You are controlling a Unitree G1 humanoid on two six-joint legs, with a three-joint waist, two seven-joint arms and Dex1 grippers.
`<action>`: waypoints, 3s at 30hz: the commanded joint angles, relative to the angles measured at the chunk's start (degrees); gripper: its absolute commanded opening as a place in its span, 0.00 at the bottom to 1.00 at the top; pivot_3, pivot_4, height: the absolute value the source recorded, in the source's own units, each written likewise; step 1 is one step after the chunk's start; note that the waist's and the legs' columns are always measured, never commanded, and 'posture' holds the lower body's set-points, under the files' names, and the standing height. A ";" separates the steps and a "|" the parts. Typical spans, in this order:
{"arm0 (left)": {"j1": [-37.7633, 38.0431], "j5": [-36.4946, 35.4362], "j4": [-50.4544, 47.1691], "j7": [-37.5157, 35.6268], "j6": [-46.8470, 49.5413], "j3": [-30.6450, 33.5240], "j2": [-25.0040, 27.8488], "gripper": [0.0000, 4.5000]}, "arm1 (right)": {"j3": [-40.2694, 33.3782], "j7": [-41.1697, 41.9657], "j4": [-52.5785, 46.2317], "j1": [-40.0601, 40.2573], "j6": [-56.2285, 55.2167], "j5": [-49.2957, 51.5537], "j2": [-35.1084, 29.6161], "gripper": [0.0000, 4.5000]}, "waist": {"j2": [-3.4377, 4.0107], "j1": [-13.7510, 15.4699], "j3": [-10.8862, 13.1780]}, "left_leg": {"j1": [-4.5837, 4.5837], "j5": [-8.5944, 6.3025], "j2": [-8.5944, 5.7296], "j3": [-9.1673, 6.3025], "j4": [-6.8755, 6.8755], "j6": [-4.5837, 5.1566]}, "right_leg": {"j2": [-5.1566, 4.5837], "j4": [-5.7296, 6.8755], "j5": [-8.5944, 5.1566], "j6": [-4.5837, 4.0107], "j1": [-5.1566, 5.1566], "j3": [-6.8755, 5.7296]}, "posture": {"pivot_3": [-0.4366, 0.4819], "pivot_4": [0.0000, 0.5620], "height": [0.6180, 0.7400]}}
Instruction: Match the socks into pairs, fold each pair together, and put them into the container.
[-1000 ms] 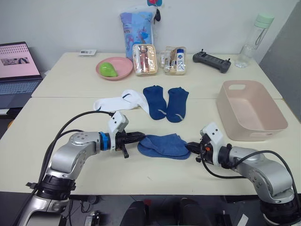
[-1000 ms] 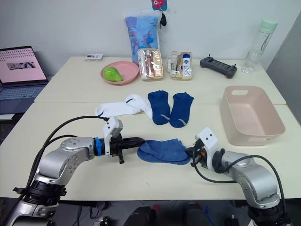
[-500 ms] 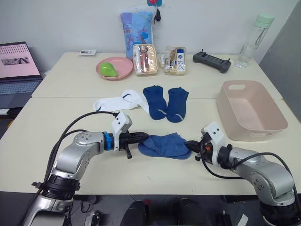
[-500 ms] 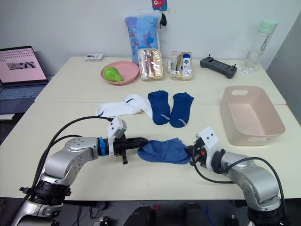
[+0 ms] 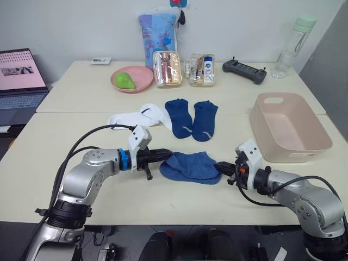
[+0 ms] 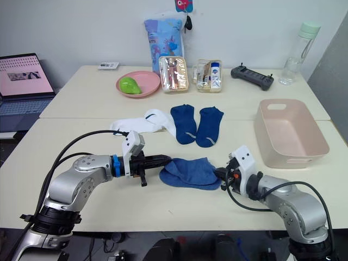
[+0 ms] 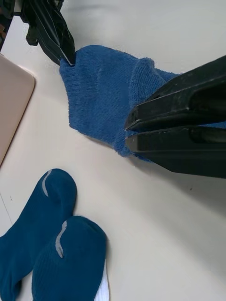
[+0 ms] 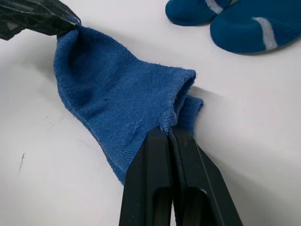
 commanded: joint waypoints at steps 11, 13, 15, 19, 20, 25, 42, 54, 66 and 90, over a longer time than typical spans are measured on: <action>0.69 3.33 1.01 -0.02 -4.08 -2.05 -1.40 0.00 | 0.22 -0.22 -0.29 1.86 -1.52 0.46 -2.40 0.01 | 0.00 0.01 0.00 | 0.00 0.00 0.01 0.01 0.00 0.00 | 0.01 0.00 0.00 0.00 0.00 0.01 | 0.48 0.27 1.00; 0.75 3.78 1.49 0.01 -4.43 -2.20 -1.49 0.00 | 0.49 -0.03 -0.17 2.20 -1.56 0.54 -2.72 0.01 | 0.00 0.01 0.00 | 0.00 0.00 0.00 0.02 0.00 0.00 | 0.01 0.01 0.00 0.00 0.00 0.02 | 0.48 0.27 1.00; 0.63 3.98 1.82 0.26 -4.71 -1.90 -1.55 0.00 | 0.78 0.04 -0.08 2.07 -1.78 0.63 -2.71 0.01 | 0.00 0.01 0.00 | 0.00 0.00 0.01 0.01 0.00 0.00 | 0.02 0.01 0.00 0.00 0.00 0.01 | 0.48 0.27 1.00; 0.72 3.71 2.06 0.55 -4.87 -1.00 -1.47 0.11 | 0.90 0.38 0.27 2.08 -2.53 0.69 -2.84 0.11 | 0.00 0.01 0.00 | 0.00 0.00 0.01 0.00 0.00 0.00 | 0.02 0.01 0.00 0.00 0.00 0.01 | 0.48 0.27 1.00; 0.99 3.33 1.71 0.63 -4.63 -0.42 -1.30 0.15 | 0.71 0.98 0.38 2.17 -2.87 0.84 -3.30 0.16 | 0.00 0.01 0.00 | 0.00 0.00 0.01 0.00 0.00 0.00 | 0.02 0.01 0.00 0.00 0.00 0.01 | 0.48 0.27 1.00; 2.72 0.50 -1.33 0.65 -2.12 3.65 0.60 0.52 | -0.61 6.51 1.62 1.21 -7.48 0.86 -8.41 0.56 | -0.01 -0.01 0.01 | 0.00 0.00 0.01 0.01 0.00 0.00 | 0.02 0.01 0.00 0.00 0.00 0.01 | 0.48 0.27 1.00; 1.46 7.35 0.16 2.59 -9.70 -5.75 -5.71 0.25 | 17.32 16.75 22.51 -12.34 -35.39 -13.66 -2.99 0.05 | -0.17 -0.04 0.05 | -0.03 0.01 0.04 0.07 0.03 -0.01 | 0.06 -0.04 -0.01 0.02 -0.04 0.10 | 0.48 0.27 1.00; 8.29 14.85 5.04 1.02 -17.51 -6.99 0.84 0.01 | 16.56 20.32 26.68 -4.83 -42.00 -17.65 -6.33 0.00 | -0.13 0.02 0.02 | 0.21 0.00 0.06 0.02 0.04 0.00 | 0.06 0.06 -0.02 0.02 0.17 0.06 | 0.48 0.27 1.00; 7.79 6.44 -3.47 1.08 -12.45 -1.54 -2.18 0.00 | 3.93 20.14 14.25 -2.73 -26.27 -2.67 -8.32 0.28 | -0.16 0.14 0.05 | 0.25 0.00 0.06 -0.04 0.04 0.01 | 0.05 0.02 -0.02 0.02 0.30 0.02 | 0.48 0.27 1.00; 14.16 3.37 -14.43 7.86 -8.86 2.85 -1.63 0.65 | 11.28 19.80 19.13 -3.63 -22.94 -10.03 -10.66 0.00 | -0.17 0.14 0.06 | 0.27 0.00 0.05 -0.03 0.03 0.00 | 0.05 -0.05 -0.03 0.03 0.33 0.01 | 0.48 0.27 1.00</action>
